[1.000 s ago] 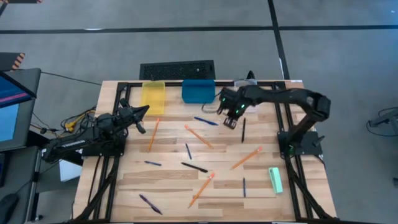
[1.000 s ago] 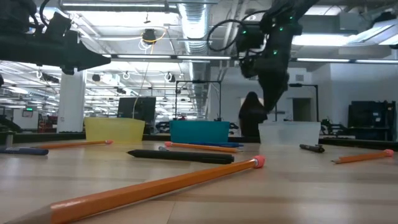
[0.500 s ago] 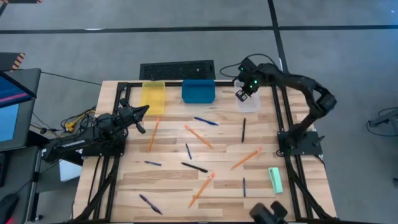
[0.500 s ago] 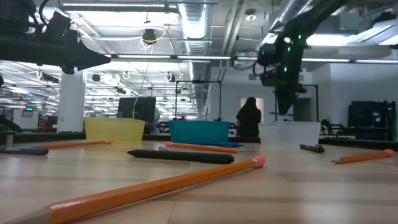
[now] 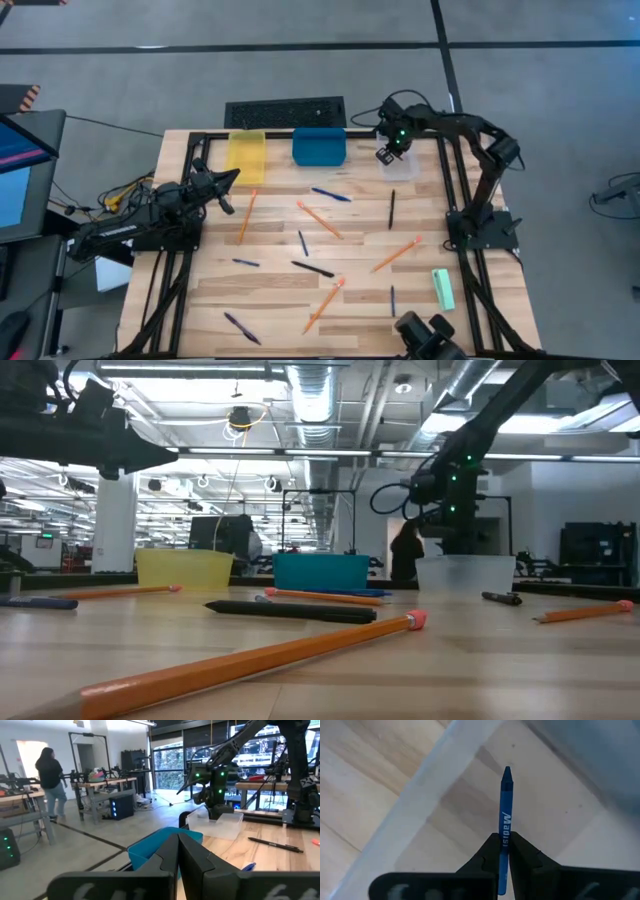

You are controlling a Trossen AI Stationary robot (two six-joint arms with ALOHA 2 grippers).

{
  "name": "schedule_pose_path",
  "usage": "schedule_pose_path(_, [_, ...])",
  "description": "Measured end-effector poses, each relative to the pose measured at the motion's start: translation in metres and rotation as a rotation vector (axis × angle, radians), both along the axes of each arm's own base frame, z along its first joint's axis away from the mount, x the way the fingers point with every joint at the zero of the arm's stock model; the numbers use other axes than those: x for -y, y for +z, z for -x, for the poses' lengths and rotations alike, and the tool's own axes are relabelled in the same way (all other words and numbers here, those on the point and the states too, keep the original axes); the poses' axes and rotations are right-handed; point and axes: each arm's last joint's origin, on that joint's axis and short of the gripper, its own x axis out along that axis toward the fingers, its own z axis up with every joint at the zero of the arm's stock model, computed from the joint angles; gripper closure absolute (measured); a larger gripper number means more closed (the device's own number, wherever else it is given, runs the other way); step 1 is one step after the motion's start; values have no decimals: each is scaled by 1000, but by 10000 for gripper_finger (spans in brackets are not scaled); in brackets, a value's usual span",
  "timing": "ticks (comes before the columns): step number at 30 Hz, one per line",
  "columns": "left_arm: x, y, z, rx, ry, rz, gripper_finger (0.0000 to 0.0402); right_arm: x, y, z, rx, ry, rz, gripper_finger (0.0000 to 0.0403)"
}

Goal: Sort crayons/erasers/pens/pencils in bins
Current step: Put the blue crayon into the transparent white bin, then put the orange pencil into the transparent yellow bin

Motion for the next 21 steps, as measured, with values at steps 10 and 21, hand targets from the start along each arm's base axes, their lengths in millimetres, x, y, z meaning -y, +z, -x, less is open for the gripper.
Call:
schedule_pose_path(10, [0, -3, 0, -32, 3, 4, 401, -6, 22, 3, 35, 6, 43, 351])
schedule_pose_path(21, [0, -3, 0, -32, 2, 9, 401, -15, 36, 4, 48, 22, 55, 311])
